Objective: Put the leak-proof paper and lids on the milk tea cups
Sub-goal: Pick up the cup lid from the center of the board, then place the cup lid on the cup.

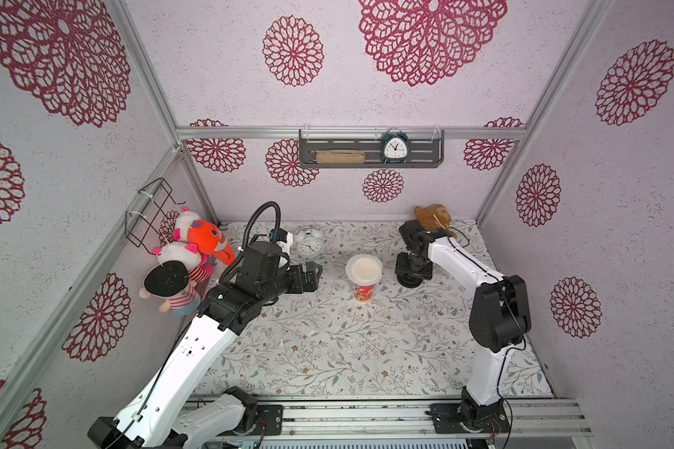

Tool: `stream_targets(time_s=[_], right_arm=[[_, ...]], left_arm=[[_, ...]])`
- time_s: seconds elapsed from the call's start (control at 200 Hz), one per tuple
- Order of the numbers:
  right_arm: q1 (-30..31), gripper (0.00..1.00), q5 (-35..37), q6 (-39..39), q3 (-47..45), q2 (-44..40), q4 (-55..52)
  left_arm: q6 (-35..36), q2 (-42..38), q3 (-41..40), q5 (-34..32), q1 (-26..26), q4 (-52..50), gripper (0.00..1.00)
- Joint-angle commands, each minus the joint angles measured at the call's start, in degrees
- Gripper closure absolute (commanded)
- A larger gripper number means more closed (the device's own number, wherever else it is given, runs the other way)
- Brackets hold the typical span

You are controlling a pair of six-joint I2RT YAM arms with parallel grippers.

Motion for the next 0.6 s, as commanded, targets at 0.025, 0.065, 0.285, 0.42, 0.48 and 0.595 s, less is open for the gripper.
stream_targets(time_s=[0.025, 0.065, 0.285, 0.42, 0.48, 0.595], right_arm=[[1.20, 0.32, 2.22, -4.92, 7.16, -6.07, -9.04], [2.00, 0.32, 2.13, -5.80, 9.78, -6.13, -11.04], [8.51, 0.33, 1.82, -9.18, 26.72, -2.57, -21.49], [12.64, 0.33, 0.44, -10.28, 34.36, 0.73, -25.12], [14.12, 0.33, -0.05, -10.67, 36.44, 2.30, -26.03], [16.16, 0.33, -1.09, -11.21, 38.69, 4.94, -26.49]], left_arm=[[0.37, -0.53, 0.05, -0.42, -0.37, 0.64, 0.03], [0.39, -0.42, 0.05, -0.44, -0.34, 0.62, 0.03], [0.32, 0.11, 0.05, 0.09, -0.34, 0.95, 0.03], [0.19, 0.31, 0.05, 0.27, -0.34, 1.12, 0.03], [0.26, 0.32, 0.05, 0.29, -0.35, 1.12, 0.03], [0.15, 0.23, 0.05, 0.29, -0.38, 1.05, 0.03]])
